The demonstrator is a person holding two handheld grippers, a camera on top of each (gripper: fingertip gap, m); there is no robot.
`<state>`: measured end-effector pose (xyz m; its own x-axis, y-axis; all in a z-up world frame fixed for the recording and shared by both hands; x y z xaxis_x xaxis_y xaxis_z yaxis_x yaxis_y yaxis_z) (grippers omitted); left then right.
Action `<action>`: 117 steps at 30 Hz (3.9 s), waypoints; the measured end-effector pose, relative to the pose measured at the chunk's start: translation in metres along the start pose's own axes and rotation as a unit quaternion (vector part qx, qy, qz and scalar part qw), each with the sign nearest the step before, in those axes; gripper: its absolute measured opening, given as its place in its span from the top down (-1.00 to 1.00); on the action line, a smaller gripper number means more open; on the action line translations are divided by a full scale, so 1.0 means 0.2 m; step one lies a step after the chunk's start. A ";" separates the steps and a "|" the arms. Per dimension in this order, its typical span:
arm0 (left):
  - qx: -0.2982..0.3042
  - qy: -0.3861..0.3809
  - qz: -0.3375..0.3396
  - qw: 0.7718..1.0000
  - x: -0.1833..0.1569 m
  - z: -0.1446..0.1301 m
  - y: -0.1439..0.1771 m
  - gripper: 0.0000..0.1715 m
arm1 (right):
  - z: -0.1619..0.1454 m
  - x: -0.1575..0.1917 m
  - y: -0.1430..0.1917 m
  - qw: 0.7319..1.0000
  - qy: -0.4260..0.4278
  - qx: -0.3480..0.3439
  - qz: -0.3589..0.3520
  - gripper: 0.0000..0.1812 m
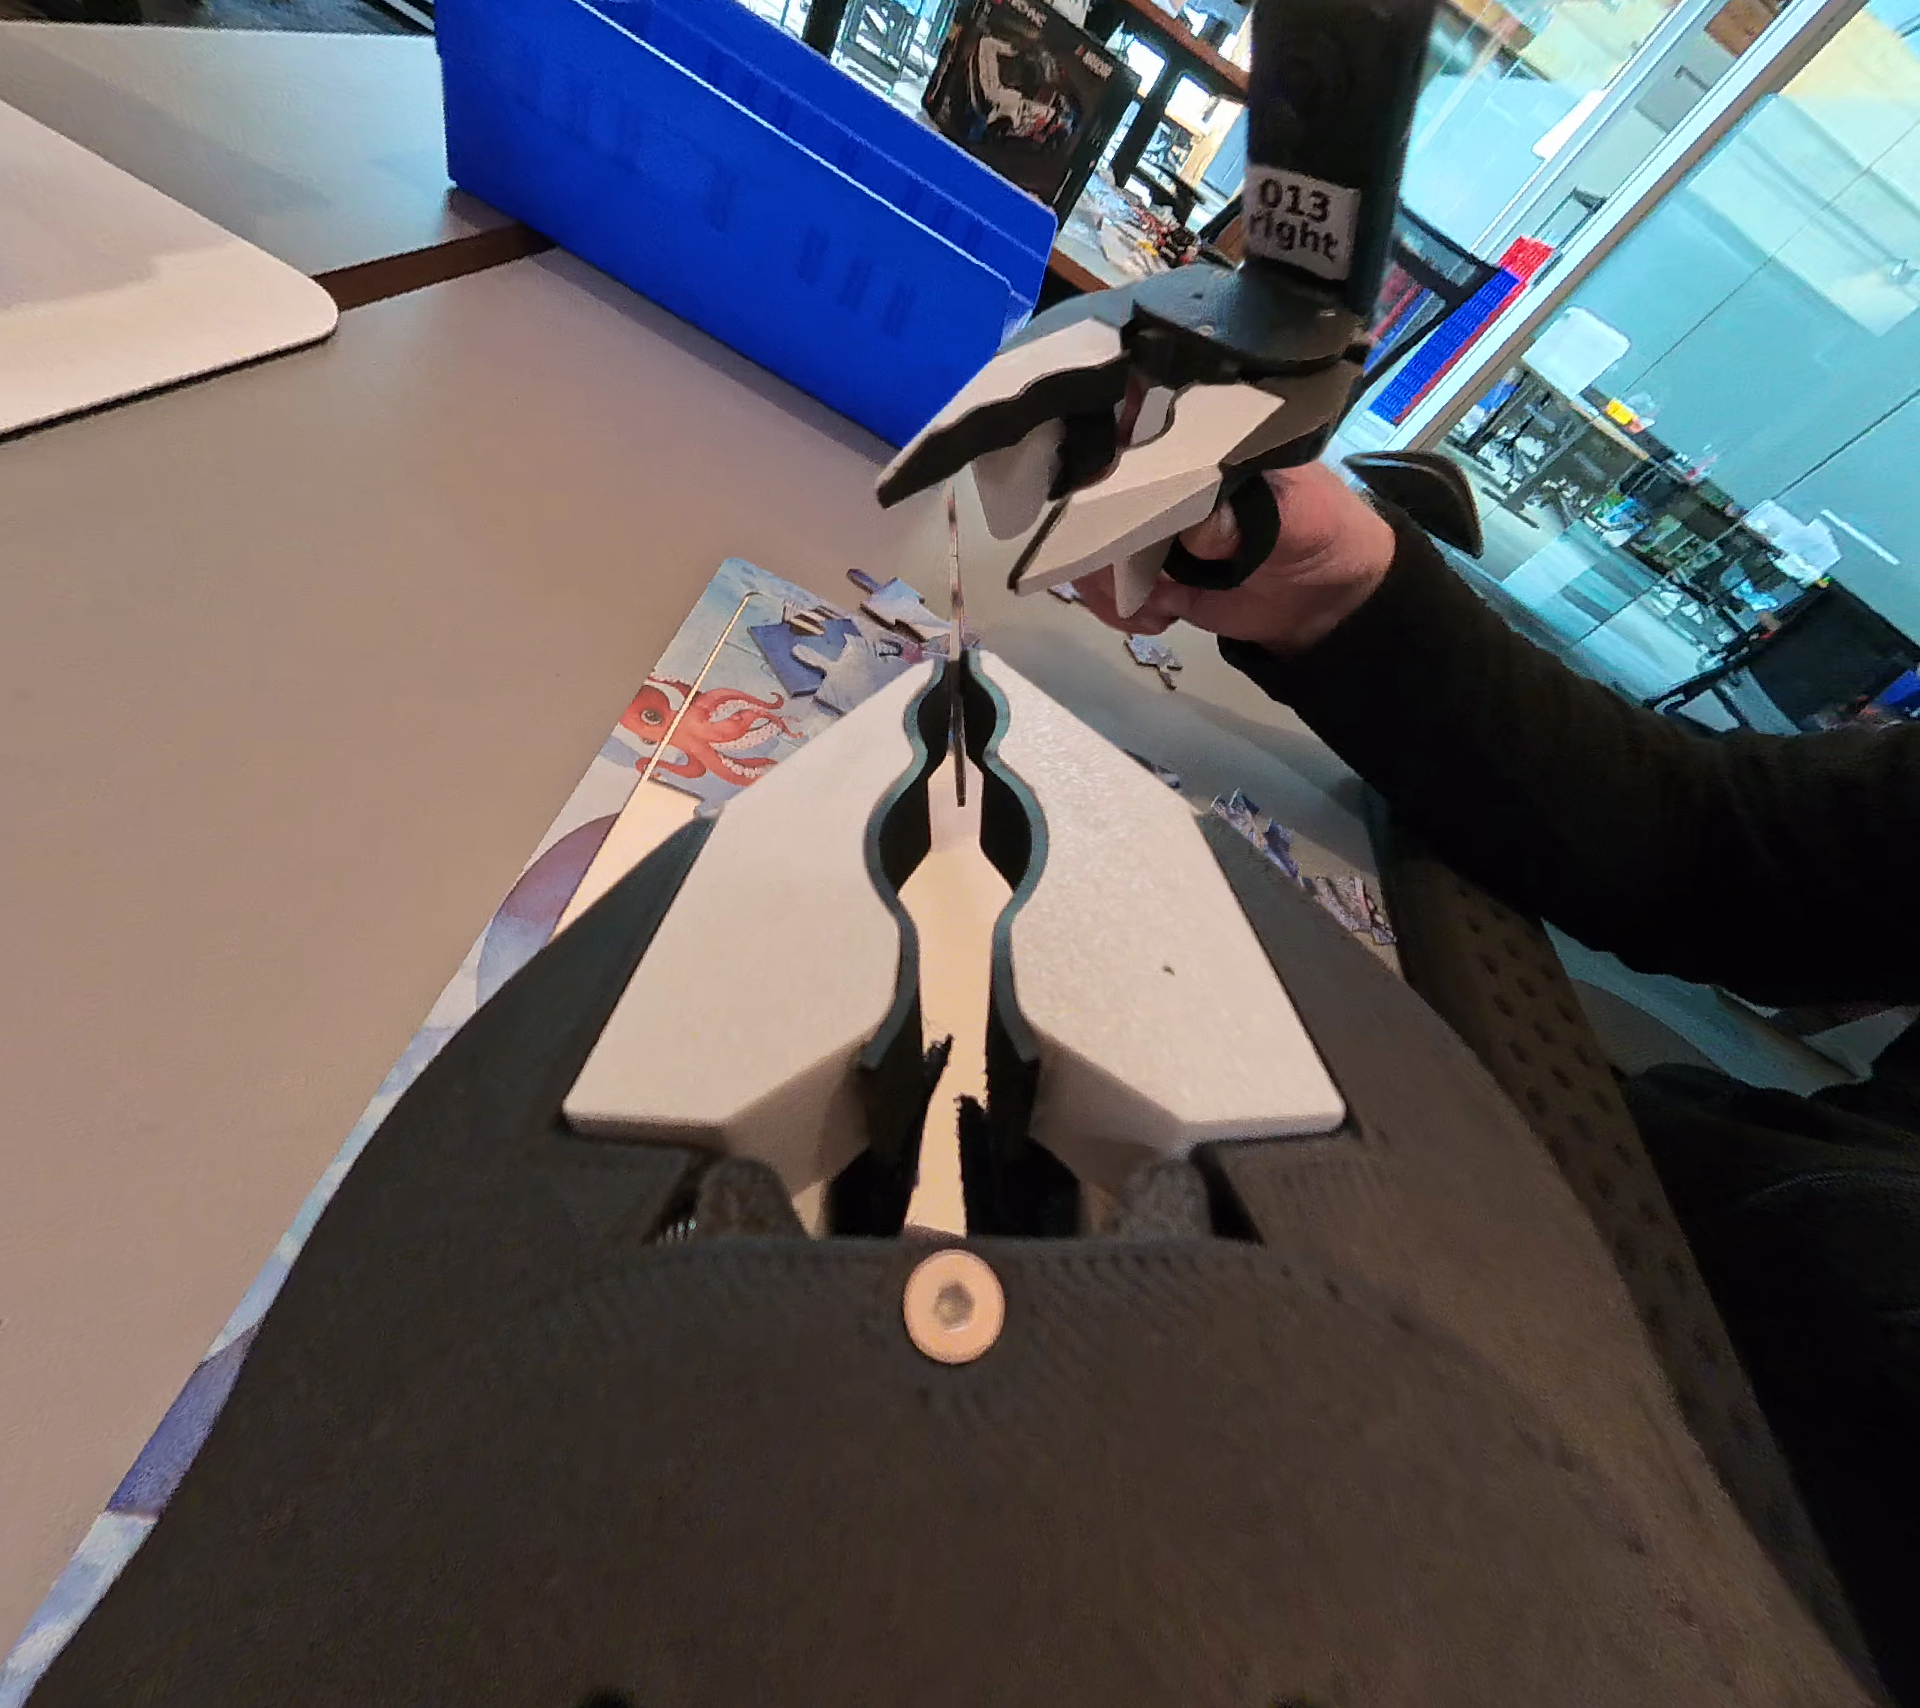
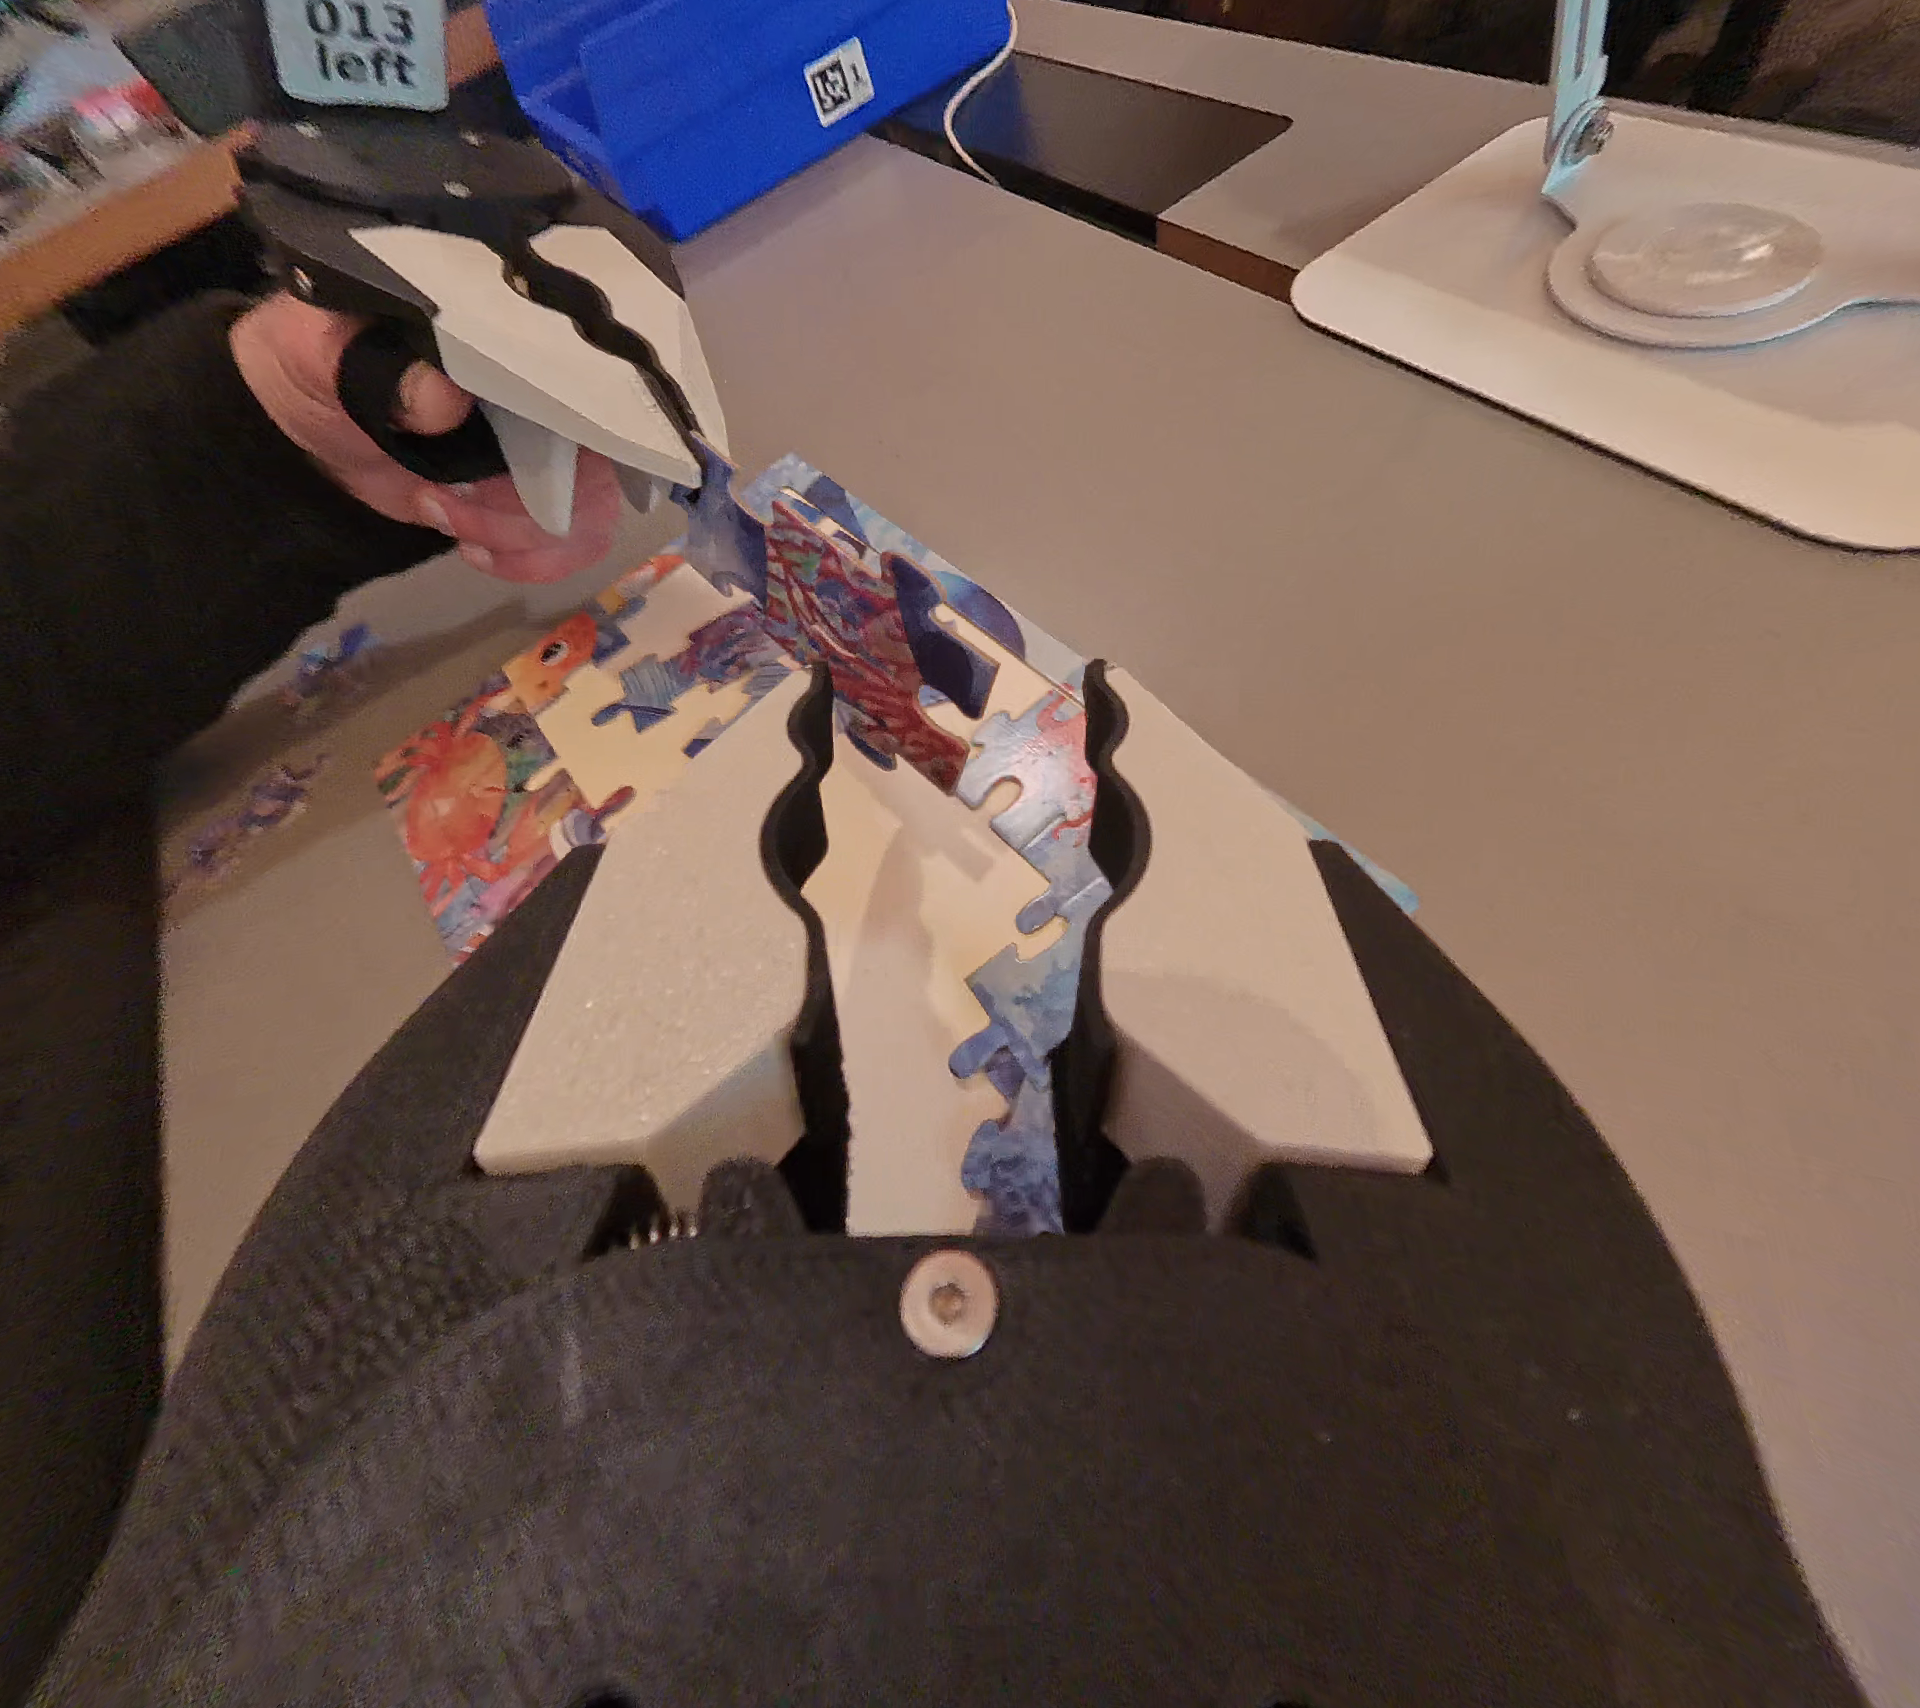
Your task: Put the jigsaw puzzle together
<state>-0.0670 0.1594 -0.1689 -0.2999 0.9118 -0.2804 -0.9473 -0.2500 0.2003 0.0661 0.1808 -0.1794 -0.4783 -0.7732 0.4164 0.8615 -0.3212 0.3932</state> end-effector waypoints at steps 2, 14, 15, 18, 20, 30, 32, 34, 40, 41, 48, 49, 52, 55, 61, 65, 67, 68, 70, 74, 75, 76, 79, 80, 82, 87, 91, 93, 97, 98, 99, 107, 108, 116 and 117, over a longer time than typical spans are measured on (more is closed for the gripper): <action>-0.012 0.001 -0.001 1.000 0.00 0.01 0.00 1.00 | -0.01 0.00 -0.01 0.999 -0.039 0.003 0.029 0.46; -0.085 0.021 -0.040 0.995 -0.04 0.10 0.01 1.00 | 0.05 0.12 0.04 0.959 -0.148 -0.058 0.234 1.00; -0.083 0.023 -0.042 0.995 -0.04 0.09 0.01 1.00 | 0.05 0.13 0.05 0.960 -0.141 -0.058 0.235 1.00; -0.064 0.010 -0.037 0.997 -0.04 0.07 0.01 0.97 | 0.05 0.14 0.06 0.966 -0.118 -0.047 0.225 1.00; -0.047 -0.004 -0.024 0.999 -0.04 0.06 0.01 0.75 | 0.04 0.14 0.06 0.972 -0.101 -0.032 0.210 1.00; 0.042 -0.088 -0.019 0.995 -0.12 -0.01 -0.04 0.55 | -0.10 0.19 0.00 0.985 -0.013 0.080 0.155 1.00; 0.058 -0.097 -0.028 0.993 -0.14 -0.04 -0.06 0.58 | -0.12 0.21 -0.01 0.983 0.000 0.094 0.156 1.00; 0.071 -0.104 -0.034 0.992 -0.16 -0.06 -0.08 0.64 | -0.13 0.23 -0.02 0.982 0.010 0.104 0.156 1.00; 0.088 -0.112 -0.038 0.989 -0.16 -0.08 -0.09 0.95 | -0.12 0.26 -0.02 0.981 0.019 0.098 0.168 1.00; 0.087 -0.111 -0.039 0.989 -0.16 -0.08 -0.09 0.96 | -0.12 0.25 -0.02 0.981 0.019 0.096 0.167 1.00; 0.015 -0.062 -0.035 0.997 -0.13 0.01 -0.08 1.00 | -0.02 0.21 0.01 0.984 -0.037 0.024 0.172 0.81; -0.002 -0.049 -0.033 0.998 -0.11 0.03 -0.07 1.00 | -0.01 0.21 0.01 0.983 -0.048 0.014 0.179 0.79; -0.058 -0.013 -0.035 0.998 -0.09 0.09 -0.06 1.00 | 0.01 0.20 0.02 0.978 -0.073 -0.005 0.196 0.77; -0.094 0.001 -0.045 0.995 -0.10 0.13 -0.07 1.00 | 0.01 0.21 -0.01 0.975 -0.083 -0.011 0.204 0.76; -0.102 0.012 -0.065 0.993 -0.13 0.13 -0.14 1.00 | 0.03 0.26 -0.03 0.966 -0.098 -0.036 0.237 0.89; -0.106 0.013 -0.069 0.992 -0.14 0.13 -0.15 0.99 | 0.04 0.26 -0.02 0.962 -0.103 -0.046 0.251 1.00; -0.094 0.011 -0.060 0.994 -0.13 0.12 -0.15 0.95 | 0.03 0.25 -0.03 0.964 -0.100 -0.038 0.244 1.00; -0.086 0.010 -0.051 0.995 -0.11 0.11 -0.14 0.89 | 0.02 0.25 -0.04 0.965 -0.098 -0.032 0.241 1.00; -0.073 0.005 -0.034 0.997 -0.09 0.10 -0.12 0.75 | 0.00 0.23 -0.05 0.969 -0.092 -0.020 0.230 1.00; -0.001 -0.036 0.018 0.999 -0.03 0.03 -0.06 0.55 | -0.03 0.20 -0.06 0.972 -0.091 -0.005 0.216 1.00; 0.033 -0.051 0.036 0.997 -0.02 0.00 -0.04 0.53 | -0.04 0.19 -0.06 0.973 -0.091 -0.001 0.213 1.00; 0.073 -0.076 0.057 0.993 0.00 -0.04 -0.03 0.52 | -0.05 0.19 -0.07 0.974 -0.090 0.003 0.209 1.00; 0.212 -0.149 0.083 0.962 -0.01 -0.20 0.00 0.46 | -0.06 0.19 -0.08 0.975 -0.089 0.008 0.206 1.00; 0.253 -0.172 0.087 0.948 -0.01 -0.25 0.01 0.45 | -0.06 0.19 -0.08 0.975 -0.088 0.011 0.205 1.00; 0.319 -0.196 0.087 0.923 -0.02 -0.34 0.02 0.39 | -0.07 0.19 -0.09 0.976 -0.085 0.016 0.202 1.00; 0.398 -0.213 0.098 0.887 -0.02 -0.44 0.05 0.14 | -0.08 0.19 -0.09 0.976 -0.082 0.019 0.199 1.00; 0.399 -0.214 0.104 0.886 0.00 -0.46 0.04 0.24 | -0.08 0.19 -0.09 0.976 -0.081 0.018 0.199 1.00; 0.400 -0.210 0.098 0.887 -0.01 -0.46 0.04 0.32 | -0.08 0.19 -0.09 0.977 -0.080 0.020 0.198 1.00; 0.402 -0.206 0.087 0.888 -0.03 -0.47 0.03 0.44 | -0.08 0.19 -0.09 0.977 -0.078 0.022 0.197 1.00; 0.402 -0.202 0.086 0.889 -0.03 -0.47 0.03 0.44 | -0.08 0.19 -0.09 0.977 -0.078 0.022 0.197 1.00; 0.400 -0.198 0.085 0.891 -0.03 -0.47 0.03 0.44 | -0.09 0.19 -0.09 0.977 -0.078 0.023 0.197 1.00; 0.391 -0.189 0.073 0.898 -0.03 -0.47 0.03 0.49 | -0.11 0.18 -0.10 0.978 -0.075 0.035 0.193 1.00; 0.390 -0.189 0.068 0.899 -0.03 -0.47 0.04 0.50 | -0.11 0.18 -0.10 0.978 -0.075 0.036 0.194 1.00; 0.375 -0.197 0.065 0.903 -0.06 -0.43 0.06 0.88 | -0.15 0.19 -0.12 0.977 -0.067 0.056 0.194 1.00; 0.372 -0.197 0.070 0.904 -0.05 -0.42 0.07 0.85 | -0.15 0.19 -0.12 0.977 -0.066 0.057 0.194 1.00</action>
<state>-0.0874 0.1191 -0.2419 -0.2082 0.9703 0.1234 -0.5215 -0.2168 0.8252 0.0318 0.1430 -0.1974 -0.1434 -0.7447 0.6518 0.9614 0.0516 0.2705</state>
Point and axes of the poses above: each gripper's, where its closed fingertips meet, y back along the fingers, z out of its top, x = y × z across the jaws, the point moved 4 cm from there along y, back along the fingers, and after that the axes turned 11 degrees about -y, right-handed, at the moved point
